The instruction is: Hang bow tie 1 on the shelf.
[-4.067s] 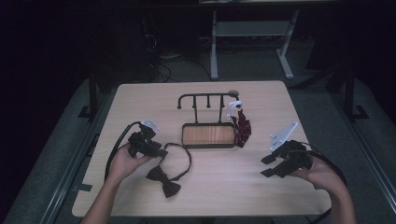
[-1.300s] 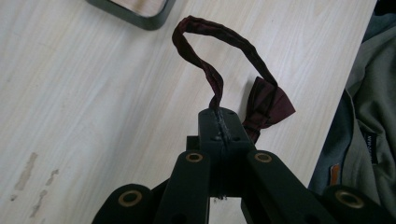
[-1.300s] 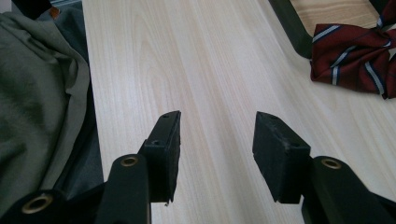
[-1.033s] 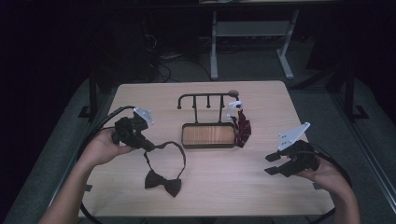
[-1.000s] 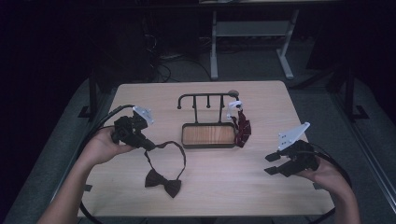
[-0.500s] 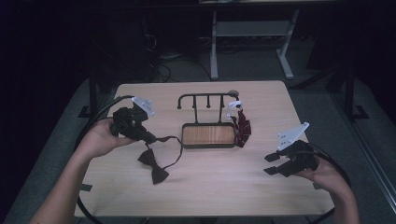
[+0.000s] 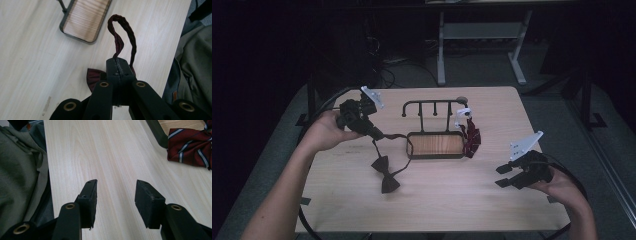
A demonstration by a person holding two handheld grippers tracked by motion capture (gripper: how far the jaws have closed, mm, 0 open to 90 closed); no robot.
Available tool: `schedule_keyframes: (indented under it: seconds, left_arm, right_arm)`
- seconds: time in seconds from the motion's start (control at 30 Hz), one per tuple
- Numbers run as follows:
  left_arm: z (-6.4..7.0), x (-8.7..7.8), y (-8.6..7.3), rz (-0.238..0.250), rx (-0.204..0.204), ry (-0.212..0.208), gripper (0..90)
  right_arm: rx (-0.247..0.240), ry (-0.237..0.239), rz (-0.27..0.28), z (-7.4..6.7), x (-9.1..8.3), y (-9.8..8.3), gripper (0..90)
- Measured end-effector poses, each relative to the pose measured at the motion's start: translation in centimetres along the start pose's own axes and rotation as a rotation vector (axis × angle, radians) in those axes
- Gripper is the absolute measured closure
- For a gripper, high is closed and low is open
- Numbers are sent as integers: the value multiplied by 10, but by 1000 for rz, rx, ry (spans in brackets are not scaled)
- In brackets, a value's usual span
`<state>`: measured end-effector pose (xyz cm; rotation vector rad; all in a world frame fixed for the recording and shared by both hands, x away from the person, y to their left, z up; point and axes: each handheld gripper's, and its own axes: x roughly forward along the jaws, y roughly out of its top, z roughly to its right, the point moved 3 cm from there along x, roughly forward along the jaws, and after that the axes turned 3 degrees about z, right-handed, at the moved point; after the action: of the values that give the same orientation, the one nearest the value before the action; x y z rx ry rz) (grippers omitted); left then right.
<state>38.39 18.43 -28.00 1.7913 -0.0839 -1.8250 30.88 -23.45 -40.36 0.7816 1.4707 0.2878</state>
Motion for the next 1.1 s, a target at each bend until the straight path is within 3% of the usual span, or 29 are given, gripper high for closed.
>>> schedule_keyframes:
  seconds: [0.23, 0.37, 0.6, 0.83, 1.1]
  left_arm:
    - [-13, -3, 14, -20, -10, 12, 897]
    - [-20, -8, 21, 2, -19, 26, 897]
    - [-30, -13, 31, 0, -28, 34, 897]
    - [-36, -16, 38, 1, -34, 43, 896]
    - [-48, -19, 41, 2, -71, 60, 896]
  right_arm:
    - [-7, 3, -4, 1, 0, -2, 522]
    - [3, 5, 0, 2, -1, -3, 521]
    - [-1, 5, -3, 2, 0, -3, 521]
    - [8, 7, -4, 2, 0, -4, 521]
    - [10, 8, -3, 2, 0, -4, 521]
